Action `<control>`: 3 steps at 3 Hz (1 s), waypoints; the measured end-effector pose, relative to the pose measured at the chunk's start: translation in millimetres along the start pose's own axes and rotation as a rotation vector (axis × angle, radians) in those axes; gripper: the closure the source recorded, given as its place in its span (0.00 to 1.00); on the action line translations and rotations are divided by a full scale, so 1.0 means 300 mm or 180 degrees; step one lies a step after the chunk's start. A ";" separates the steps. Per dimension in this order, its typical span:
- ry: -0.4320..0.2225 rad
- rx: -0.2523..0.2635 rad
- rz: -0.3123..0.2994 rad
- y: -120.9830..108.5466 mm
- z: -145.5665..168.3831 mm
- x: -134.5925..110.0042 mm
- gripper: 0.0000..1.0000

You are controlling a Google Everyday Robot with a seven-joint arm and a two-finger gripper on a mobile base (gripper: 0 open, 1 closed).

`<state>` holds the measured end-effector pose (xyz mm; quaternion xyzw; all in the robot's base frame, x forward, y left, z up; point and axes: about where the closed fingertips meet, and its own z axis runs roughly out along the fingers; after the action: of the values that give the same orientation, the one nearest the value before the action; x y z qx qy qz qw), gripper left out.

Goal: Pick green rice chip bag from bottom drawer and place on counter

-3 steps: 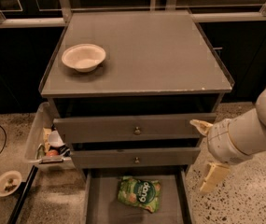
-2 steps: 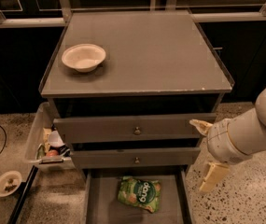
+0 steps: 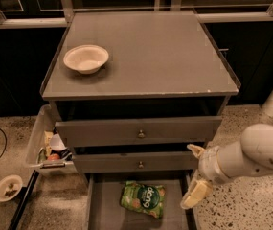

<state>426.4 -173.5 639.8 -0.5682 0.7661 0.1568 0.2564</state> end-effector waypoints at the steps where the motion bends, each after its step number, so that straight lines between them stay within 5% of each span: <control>1: -0.0115 0.0047 0.0060 -0.019 0.194 0.085 0.00; 3: -0.0096 0.0039 -0.0157 -0.061 0.469 0.236 0.00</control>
Offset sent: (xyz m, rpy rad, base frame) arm 0.0402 0.0199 -0.1674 0.0187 -0.1082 0.0425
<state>458.3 -160.1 485.0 -0.5828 0.7488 0.1544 0.2752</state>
